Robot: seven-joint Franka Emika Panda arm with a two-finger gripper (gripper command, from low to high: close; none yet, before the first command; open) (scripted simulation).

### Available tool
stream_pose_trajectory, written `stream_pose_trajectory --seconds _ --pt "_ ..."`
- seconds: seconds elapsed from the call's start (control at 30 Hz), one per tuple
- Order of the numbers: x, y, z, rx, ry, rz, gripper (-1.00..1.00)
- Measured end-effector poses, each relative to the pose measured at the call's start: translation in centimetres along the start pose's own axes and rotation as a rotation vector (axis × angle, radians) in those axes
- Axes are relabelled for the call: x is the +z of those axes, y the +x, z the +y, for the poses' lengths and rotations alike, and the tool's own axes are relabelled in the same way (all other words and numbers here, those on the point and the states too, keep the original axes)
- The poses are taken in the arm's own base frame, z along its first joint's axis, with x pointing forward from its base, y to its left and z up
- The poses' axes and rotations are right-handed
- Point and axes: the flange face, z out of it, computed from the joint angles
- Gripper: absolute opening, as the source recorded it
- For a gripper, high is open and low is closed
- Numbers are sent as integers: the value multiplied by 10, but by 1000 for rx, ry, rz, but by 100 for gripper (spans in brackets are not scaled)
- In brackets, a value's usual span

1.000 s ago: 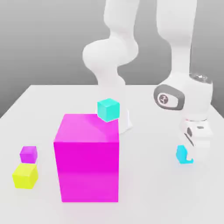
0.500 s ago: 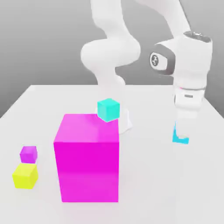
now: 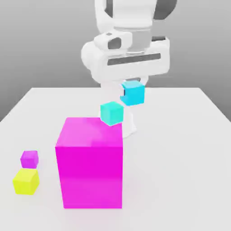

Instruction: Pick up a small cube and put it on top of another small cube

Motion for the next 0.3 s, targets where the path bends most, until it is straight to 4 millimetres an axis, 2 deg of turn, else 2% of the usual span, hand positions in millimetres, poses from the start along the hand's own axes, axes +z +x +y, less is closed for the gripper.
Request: stream_pose_trajectory --seconds 0.03,0.07,0.17,0.2,0.3 --pt "-2 0 9 41 -1 1 -100" --pt "5 1 13 63 -2 2 -100" --pt "41 1 17 81 -3 3 -100" --pt "50 1 18 82 -3 3 100" --pt "50 1 18 82 -2 2 100"
